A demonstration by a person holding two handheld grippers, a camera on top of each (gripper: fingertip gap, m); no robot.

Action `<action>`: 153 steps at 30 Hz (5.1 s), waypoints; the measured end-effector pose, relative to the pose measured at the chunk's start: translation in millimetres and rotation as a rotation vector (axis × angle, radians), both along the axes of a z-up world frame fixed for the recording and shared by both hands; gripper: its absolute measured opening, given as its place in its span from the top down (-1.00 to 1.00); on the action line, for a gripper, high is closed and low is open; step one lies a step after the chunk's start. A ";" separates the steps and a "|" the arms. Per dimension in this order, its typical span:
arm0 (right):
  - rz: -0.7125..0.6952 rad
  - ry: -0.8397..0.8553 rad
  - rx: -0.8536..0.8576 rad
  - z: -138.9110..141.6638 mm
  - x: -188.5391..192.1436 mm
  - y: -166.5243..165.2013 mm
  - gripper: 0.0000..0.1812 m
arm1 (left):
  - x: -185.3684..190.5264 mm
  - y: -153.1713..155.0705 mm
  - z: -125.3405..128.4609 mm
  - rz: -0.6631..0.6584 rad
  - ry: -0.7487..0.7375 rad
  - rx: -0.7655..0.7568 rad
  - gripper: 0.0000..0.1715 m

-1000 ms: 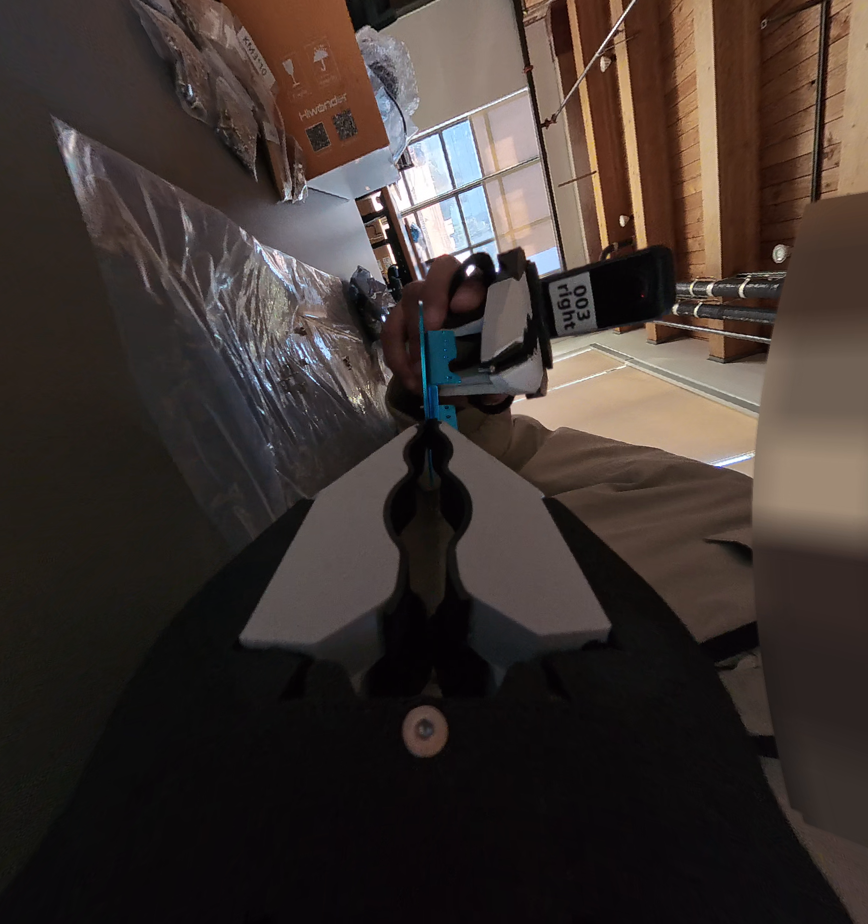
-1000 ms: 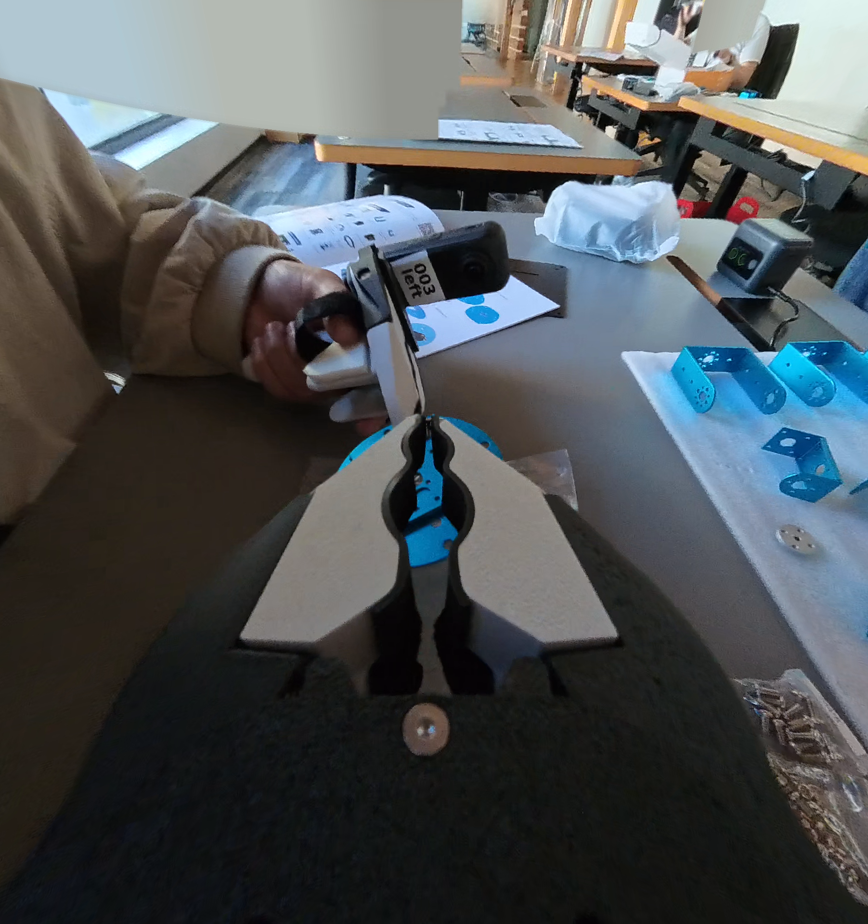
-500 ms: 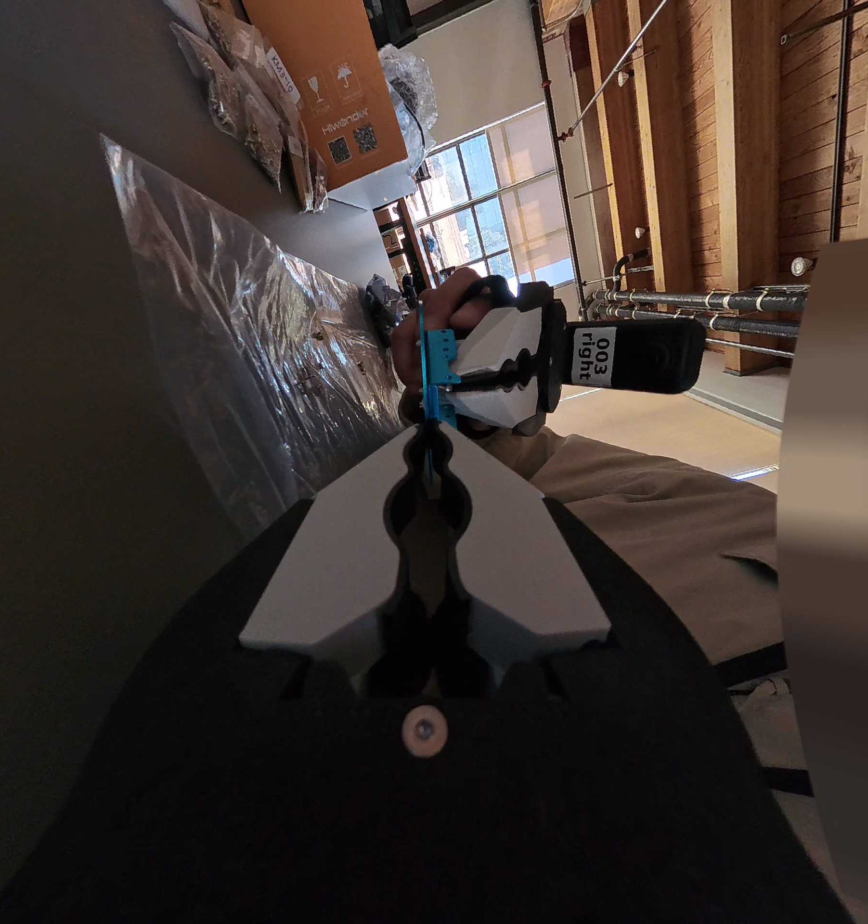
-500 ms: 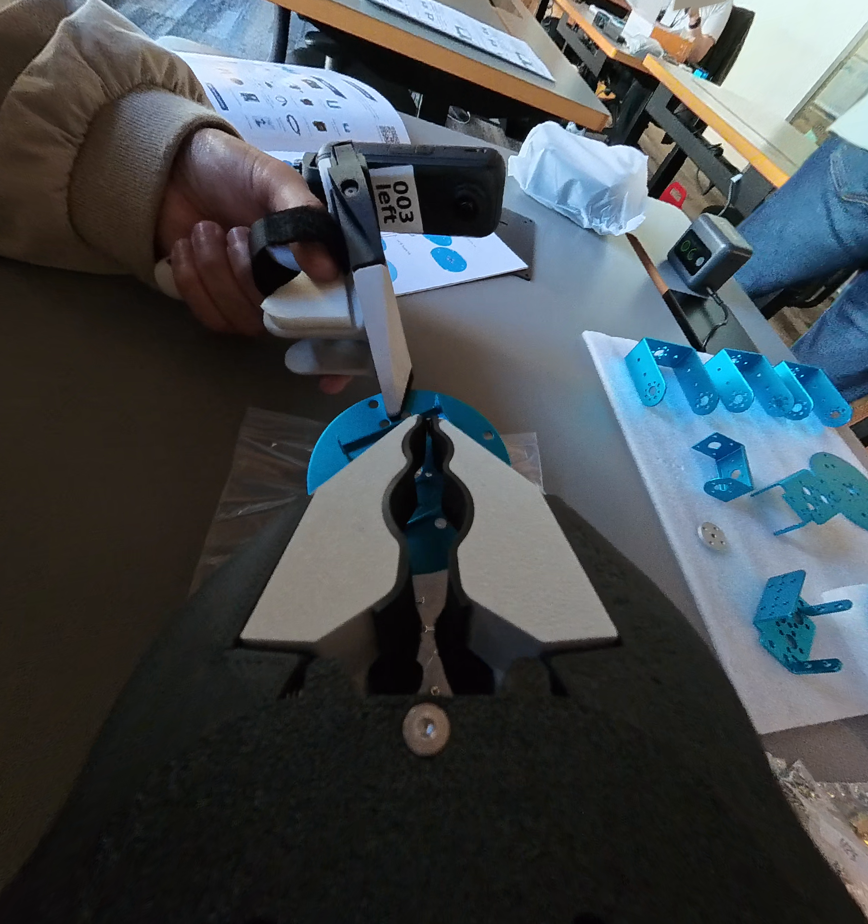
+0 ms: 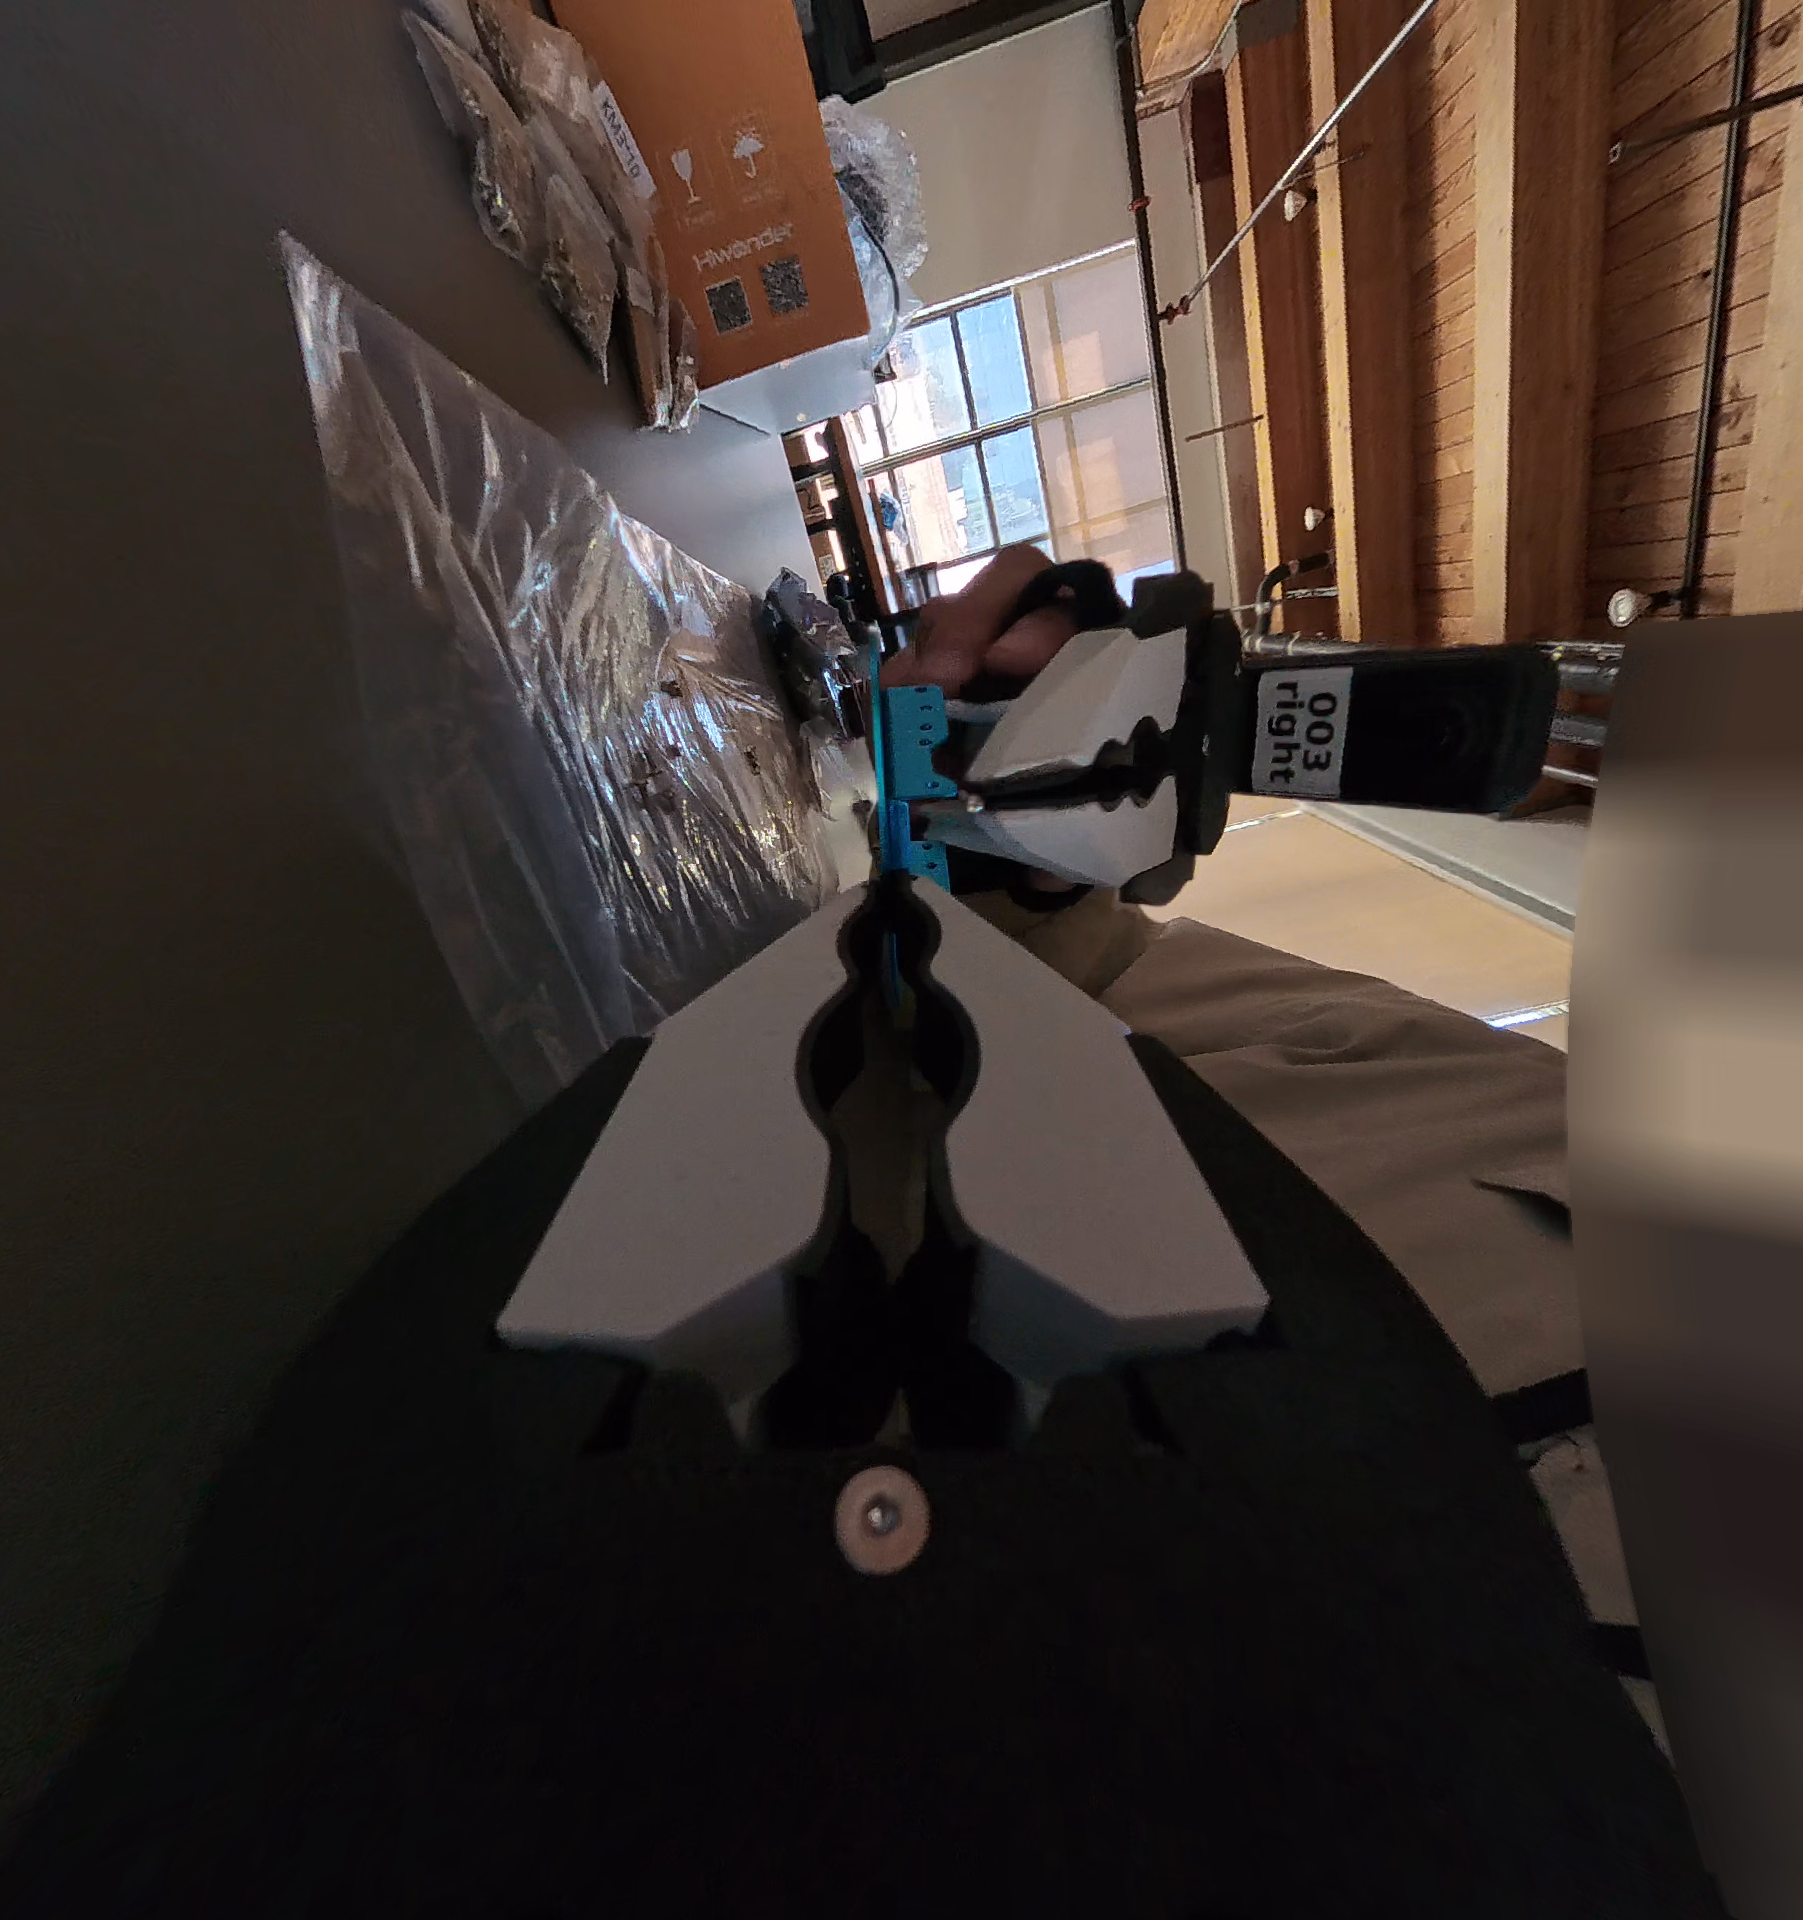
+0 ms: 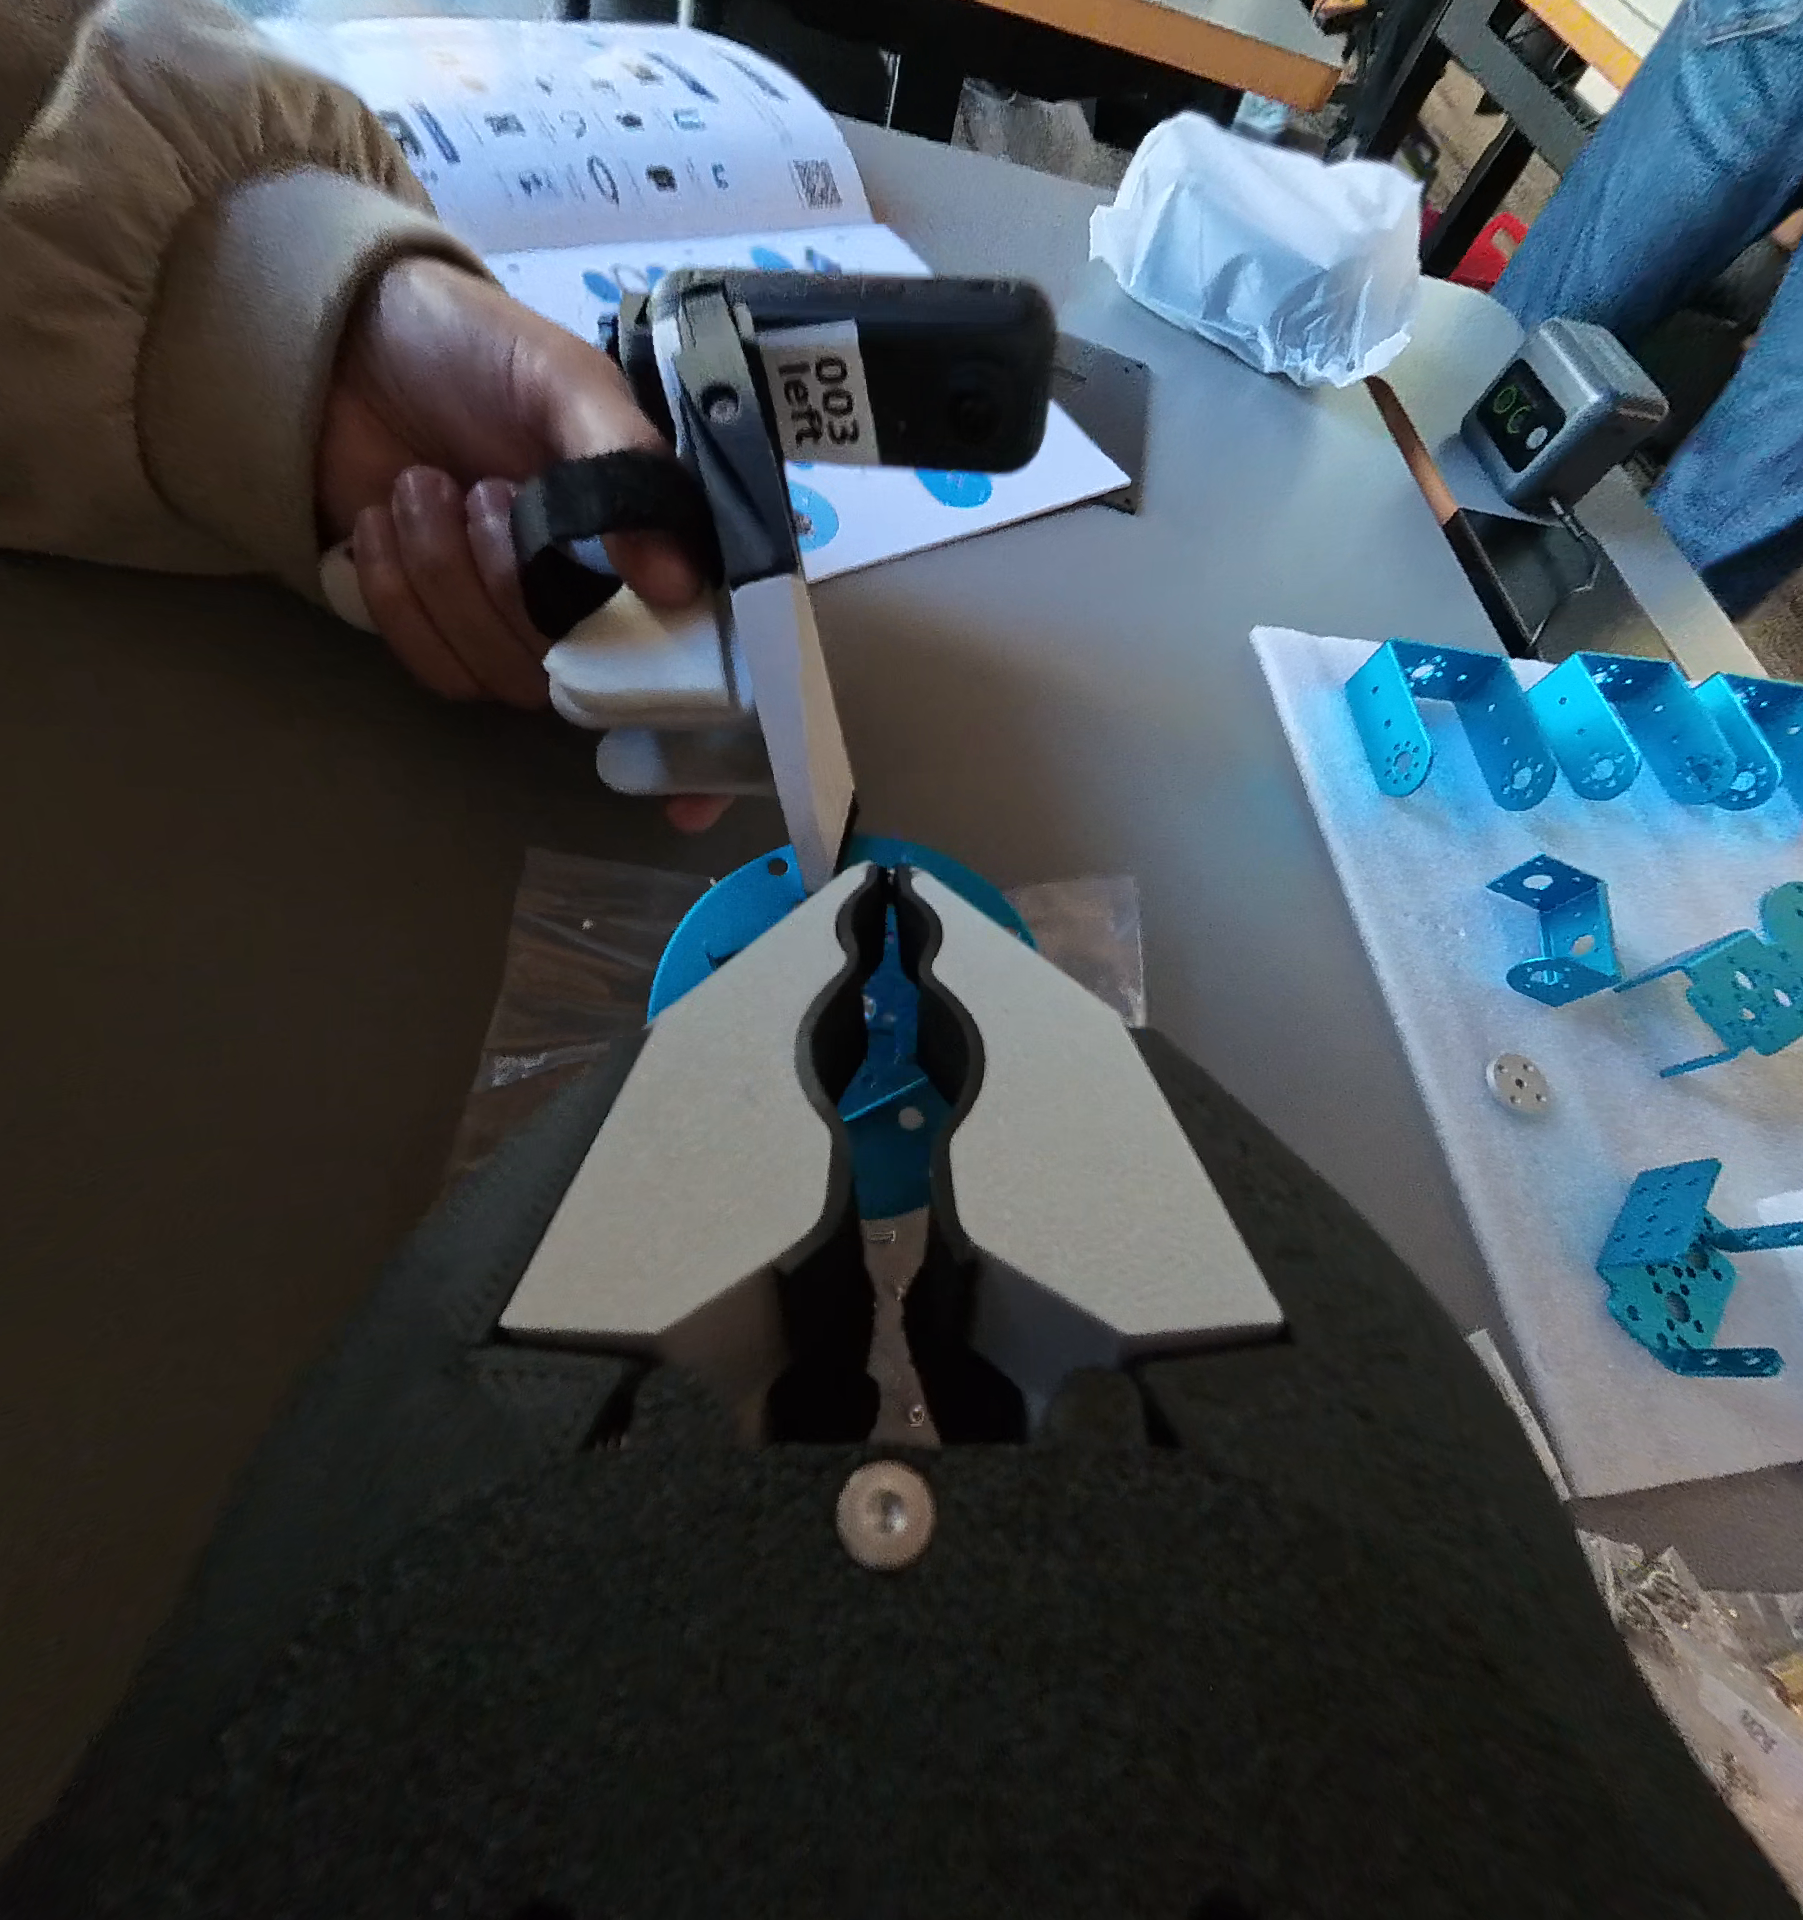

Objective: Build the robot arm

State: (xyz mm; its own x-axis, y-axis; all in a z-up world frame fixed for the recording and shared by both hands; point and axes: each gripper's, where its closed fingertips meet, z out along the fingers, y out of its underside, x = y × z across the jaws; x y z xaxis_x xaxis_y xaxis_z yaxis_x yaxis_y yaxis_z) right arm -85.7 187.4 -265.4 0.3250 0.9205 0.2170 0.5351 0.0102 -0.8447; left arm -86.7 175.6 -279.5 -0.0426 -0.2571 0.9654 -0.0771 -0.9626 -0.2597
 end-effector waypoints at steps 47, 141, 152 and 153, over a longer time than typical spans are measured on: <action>0.185 -0.189 -0.243 0.6 4.3 -32.0 0.61 | 0.2 1.6 -2.7 0.016 -0.002 -0.051 1.00; -0.093 0.102 0.280 7.8 44.6 -31.7 0.30 | 9.8 -11.7 16.2 -0.015 -0.043 0.240 1.00; -0.139 -0.013 -0.299 -46.1 94.4 -24.6 0.69 | -14.9 36.2 -2.3 0.206 0.196 0.360 1.00; -0.124 -0.034 -0.316 -49.9 92.4 -27.8 0.75 | -14.0 34.7 -1.5 0.200 0.192 0.363 1.00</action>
